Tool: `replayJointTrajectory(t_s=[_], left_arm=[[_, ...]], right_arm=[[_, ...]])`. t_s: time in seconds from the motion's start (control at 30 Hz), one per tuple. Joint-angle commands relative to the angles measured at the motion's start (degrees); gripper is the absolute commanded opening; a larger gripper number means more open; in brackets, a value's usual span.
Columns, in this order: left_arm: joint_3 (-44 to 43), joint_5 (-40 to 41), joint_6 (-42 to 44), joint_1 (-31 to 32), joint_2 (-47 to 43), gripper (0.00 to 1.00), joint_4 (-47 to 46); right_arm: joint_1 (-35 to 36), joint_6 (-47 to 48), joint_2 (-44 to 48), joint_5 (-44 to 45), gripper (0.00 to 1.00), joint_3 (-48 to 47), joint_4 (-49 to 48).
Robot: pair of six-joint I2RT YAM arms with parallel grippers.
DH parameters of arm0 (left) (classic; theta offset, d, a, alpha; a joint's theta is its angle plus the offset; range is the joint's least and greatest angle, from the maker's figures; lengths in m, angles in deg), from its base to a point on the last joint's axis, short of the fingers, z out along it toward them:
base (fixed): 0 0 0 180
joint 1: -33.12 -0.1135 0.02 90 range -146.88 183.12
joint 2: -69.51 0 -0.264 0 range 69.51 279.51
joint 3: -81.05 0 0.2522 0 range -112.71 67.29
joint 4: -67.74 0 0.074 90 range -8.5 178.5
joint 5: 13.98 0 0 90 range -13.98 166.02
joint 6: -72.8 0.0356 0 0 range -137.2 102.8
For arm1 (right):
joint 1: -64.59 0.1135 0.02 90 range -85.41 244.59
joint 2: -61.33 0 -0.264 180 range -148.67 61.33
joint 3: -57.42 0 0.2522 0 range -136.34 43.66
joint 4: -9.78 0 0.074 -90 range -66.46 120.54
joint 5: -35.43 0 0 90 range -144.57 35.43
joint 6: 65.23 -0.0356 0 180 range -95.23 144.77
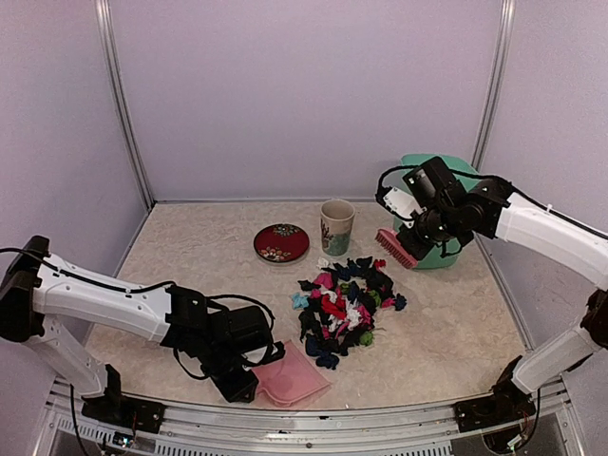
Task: Sweep away the paper scraps from the table
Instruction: Sweep the paper scraps into the dustpan.
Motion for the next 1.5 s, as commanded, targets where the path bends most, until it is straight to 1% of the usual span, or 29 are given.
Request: replayJointTrajectory(t_s=[0.0, 0.1, 0.5, 0.83, 1.2, 1.4, 1.47], left_arm=[[-1.7, -0.8, 2.8, -2.3, 1.4, 0.00, 0.1], [-3.1, 0.2, 3.2, -2.8, 2.6, 0.00, 0.3], [-7.0, -0.3, 5.6, -3.5, 10.4, 0.00, -0.8], [-9.5, 1.3, 5.2, -4.6, 13.0, 0.00, -2.9], [-9.0, 4.3, 4.1, -4.9, 13.2, 0.00, -7.4], [-6.1, 6.8, 2.8, -4.9, 10.8, 0.00, -12.1], [-5.1, 7.5, 2.5, -4.8, 9.6, 0.00, -13.7]], right_arm=[[0.1, 0.1, -2.7, -3.1, 0.00, 0.4, -2.7], [1.4, 0.1, -2.6, -8.3, 0.00, 1.0, -3.6], [7.6, -5.1, 0.2, -15.1, 0.00, 5.7, -2.0], [12.1, -8.7, -0.5, -21.2, 0.00, 9.2, -4.3], [14.1, -9.5, -1.5, -25.1, 0.00, 8.1, -6.0], [14.0, -10.3, 1.2, -23.2, 0.00, 6.8, -5.7], [14.0, -10.5, 2.2, -20.8, 0.00, 6.1, -4.7]])
